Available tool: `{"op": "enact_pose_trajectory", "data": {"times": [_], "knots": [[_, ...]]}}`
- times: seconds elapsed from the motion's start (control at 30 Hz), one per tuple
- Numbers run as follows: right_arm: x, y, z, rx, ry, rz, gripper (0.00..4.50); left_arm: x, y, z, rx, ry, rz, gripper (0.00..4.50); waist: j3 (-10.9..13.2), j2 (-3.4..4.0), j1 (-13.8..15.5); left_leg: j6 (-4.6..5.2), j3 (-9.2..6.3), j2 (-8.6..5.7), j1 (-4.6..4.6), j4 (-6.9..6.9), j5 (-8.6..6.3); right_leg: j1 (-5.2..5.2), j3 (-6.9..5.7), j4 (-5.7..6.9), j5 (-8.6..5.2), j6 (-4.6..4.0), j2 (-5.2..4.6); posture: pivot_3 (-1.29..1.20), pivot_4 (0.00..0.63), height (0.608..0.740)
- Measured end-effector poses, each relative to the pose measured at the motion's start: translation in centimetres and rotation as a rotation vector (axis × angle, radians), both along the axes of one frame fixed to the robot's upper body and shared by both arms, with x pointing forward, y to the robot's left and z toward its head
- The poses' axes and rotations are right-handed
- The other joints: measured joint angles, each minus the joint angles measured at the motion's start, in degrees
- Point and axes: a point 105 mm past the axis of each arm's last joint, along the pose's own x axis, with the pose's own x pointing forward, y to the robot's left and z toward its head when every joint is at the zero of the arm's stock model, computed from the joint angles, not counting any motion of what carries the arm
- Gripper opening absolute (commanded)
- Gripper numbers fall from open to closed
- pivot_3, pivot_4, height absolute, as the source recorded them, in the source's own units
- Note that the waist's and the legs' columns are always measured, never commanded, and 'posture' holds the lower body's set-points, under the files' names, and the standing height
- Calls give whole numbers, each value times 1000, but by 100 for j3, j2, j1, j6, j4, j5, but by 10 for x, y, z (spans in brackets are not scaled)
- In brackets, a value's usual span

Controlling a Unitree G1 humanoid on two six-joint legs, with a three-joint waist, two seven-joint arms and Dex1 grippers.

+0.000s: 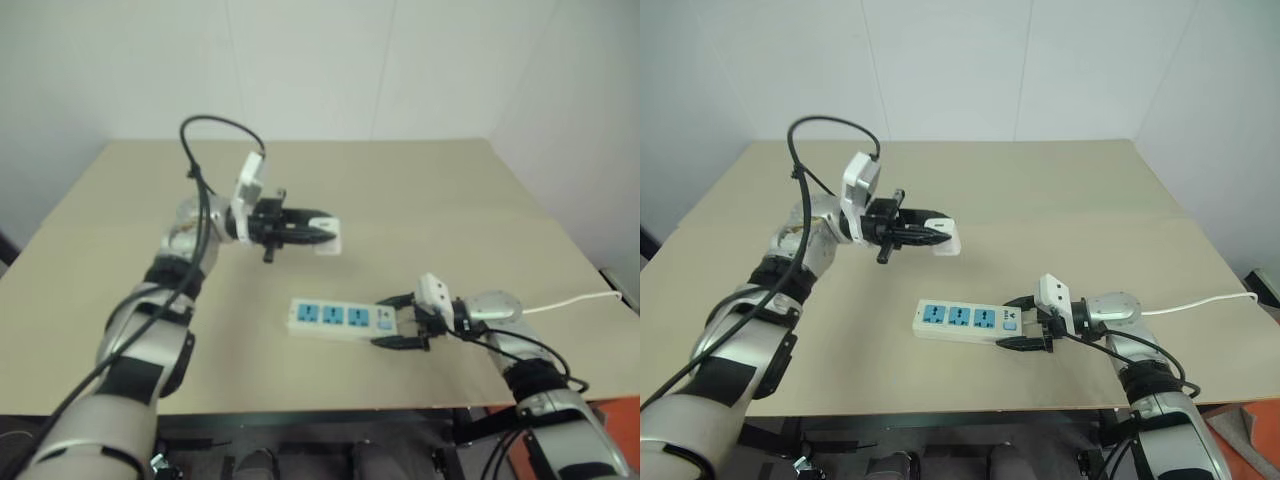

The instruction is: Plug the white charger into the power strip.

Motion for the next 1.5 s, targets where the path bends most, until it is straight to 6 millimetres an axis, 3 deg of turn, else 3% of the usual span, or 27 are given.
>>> {"op": "enact_pose_trajectory", "data": {"times": [0.2, 0.37, 0.7, 1.13, 1.5], "knots": [[2, 2, -3, 2, -15, 16, 3430, -7, -18, -28, 1, 109, -54, 1008, 0, 0, -13, 0, 0, 1, 32, -4, 0, 31, 1, -5, -7, 10, 2, 0, 150, 740], [3, 6, -3, 8, -27, 23, 3430, -10, -33, -35, 19, 141, -87, 1008, 0, -1, -81, 0, 2, 1, 45, -7, 0, 37, 5, -4, -7, 10, 4, 0, 150, 740], [5, 8, -3, 0, -44, 25, 3430, -10, -36, -68, 174, 158, -67, 1008, -1, -1, -87, -1, 2, 2, 60, -8, 0, 48, 9, -4, -7, 11, 7, 0, 150, 740], [5, 8, -3, -1, -50, 26, 3430, -16, -43, -93, 225, 192, -78, 1008, -1, -1, -91, -1, 3, 2, 60, -9, 0, 47, 12, -4, -7, 11, 8, 0, 150, 740], [5, 8, -3, -2, -51, 25, 3430, -11, -50, -97, 210, 175, -44, 1008, -2, -3, -90, -1, 4, 1, 65, -10, -1, 51, 13, -7, -8, 12, 8, 0, 150, 740]]}}
